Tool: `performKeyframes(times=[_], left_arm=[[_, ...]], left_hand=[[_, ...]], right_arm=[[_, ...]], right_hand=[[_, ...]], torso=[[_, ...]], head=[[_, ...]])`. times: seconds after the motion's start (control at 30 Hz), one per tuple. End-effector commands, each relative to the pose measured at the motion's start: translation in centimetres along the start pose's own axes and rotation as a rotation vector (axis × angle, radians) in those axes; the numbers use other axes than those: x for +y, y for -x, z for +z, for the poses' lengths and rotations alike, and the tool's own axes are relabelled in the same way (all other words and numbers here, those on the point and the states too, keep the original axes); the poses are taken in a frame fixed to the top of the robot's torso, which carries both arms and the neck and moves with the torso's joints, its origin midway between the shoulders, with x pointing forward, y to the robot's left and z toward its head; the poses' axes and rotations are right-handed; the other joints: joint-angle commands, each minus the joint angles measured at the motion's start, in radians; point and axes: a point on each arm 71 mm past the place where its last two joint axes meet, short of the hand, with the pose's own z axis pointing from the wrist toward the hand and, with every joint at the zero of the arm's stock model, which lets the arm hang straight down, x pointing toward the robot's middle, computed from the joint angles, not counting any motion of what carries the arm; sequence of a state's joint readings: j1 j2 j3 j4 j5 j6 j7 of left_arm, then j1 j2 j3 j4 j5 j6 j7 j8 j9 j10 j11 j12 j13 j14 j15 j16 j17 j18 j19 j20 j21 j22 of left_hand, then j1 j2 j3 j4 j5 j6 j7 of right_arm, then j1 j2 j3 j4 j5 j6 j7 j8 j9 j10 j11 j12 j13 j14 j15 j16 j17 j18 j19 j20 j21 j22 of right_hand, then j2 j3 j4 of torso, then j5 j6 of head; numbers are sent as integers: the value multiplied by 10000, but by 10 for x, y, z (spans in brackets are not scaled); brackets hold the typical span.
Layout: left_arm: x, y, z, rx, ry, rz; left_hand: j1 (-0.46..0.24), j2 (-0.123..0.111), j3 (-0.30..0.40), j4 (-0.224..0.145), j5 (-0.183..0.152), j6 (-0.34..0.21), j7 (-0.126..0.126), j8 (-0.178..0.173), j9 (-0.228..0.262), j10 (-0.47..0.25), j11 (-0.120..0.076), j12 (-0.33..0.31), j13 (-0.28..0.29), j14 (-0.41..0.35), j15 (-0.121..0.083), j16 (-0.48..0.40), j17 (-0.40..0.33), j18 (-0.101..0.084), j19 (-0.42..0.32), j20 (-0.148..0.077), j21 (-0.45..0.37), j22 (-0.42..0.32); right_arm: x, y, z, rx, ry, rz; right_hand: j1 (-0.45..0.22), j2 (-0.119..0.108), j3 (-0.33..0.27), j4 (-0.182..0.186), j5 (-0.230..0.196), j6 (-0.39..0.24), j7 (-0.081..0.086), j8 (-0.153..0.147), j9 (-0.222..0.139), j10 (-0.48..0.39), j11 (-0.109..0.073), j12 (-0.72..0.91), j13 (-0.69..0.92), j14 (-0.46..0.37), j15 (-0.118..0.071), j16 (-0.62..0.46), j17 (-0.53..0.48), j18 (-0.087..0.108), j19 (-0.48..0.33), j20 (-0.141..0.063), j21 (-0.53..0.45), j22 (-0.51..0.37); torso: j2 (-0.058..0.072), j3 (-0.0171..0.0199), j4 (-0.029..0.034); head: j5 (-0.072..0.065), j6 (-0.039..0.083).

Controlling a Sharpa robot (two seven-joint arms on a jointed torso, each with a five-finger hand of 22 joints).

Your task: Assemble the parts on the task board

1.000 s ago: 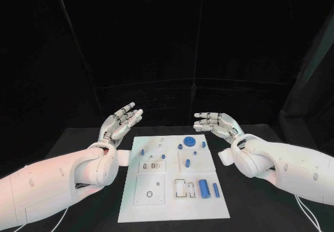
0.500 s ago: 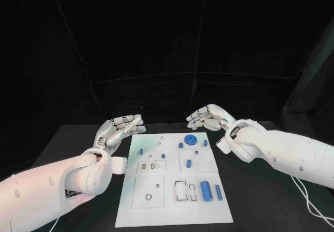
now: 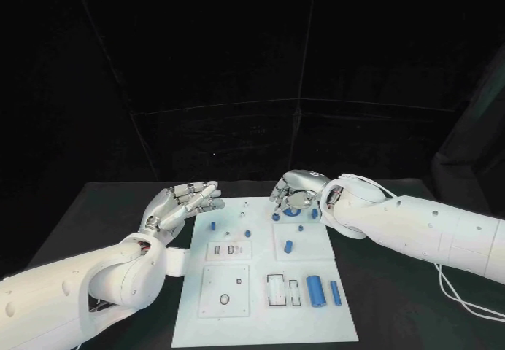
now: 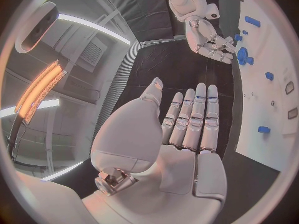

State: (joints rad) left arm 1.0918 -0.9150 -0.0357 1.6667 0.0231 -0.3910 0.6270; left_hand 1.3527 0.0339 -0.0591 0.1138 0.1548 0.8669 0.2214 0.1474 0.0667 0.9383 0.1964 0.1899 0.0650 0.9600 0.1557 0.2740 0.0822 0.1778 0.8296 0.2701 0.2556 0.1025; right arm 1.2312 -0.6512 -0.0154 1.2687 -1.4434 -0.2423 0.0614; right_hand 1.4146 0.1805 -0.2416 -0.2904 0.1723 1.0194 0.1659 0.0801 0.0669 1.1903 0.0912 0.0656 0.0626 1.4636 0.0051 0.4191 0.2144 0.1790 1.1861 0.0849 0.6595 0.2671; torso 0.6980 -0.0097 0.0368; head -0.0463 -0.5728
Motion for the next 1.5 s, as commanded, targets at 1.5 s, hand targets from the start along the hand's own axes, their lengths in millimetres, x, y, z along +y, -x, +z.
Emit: performKeyframes(times=[1.5], left_arm=[[-3, -6, 1, 713, 237, -286]], left_hand=[[-68, 111, -66, -189, -81, 23, 350, -183, -27, 42, 51, -189, -15, 103, 28, -247, -51, 49, 122, -12, -196, -109]], right_arm=[[9, -13, 16, 1774, -578, -2519]], right_hand=[[349, 877, -371, -12, -180, 194, -59, -137, -6, -196, -23, -27, 0, 276, -71, 7246, 6256, -336, 325, 146, 4982, 4625]], torso=[[355, 28, 102]], head=[[-112, -184]])
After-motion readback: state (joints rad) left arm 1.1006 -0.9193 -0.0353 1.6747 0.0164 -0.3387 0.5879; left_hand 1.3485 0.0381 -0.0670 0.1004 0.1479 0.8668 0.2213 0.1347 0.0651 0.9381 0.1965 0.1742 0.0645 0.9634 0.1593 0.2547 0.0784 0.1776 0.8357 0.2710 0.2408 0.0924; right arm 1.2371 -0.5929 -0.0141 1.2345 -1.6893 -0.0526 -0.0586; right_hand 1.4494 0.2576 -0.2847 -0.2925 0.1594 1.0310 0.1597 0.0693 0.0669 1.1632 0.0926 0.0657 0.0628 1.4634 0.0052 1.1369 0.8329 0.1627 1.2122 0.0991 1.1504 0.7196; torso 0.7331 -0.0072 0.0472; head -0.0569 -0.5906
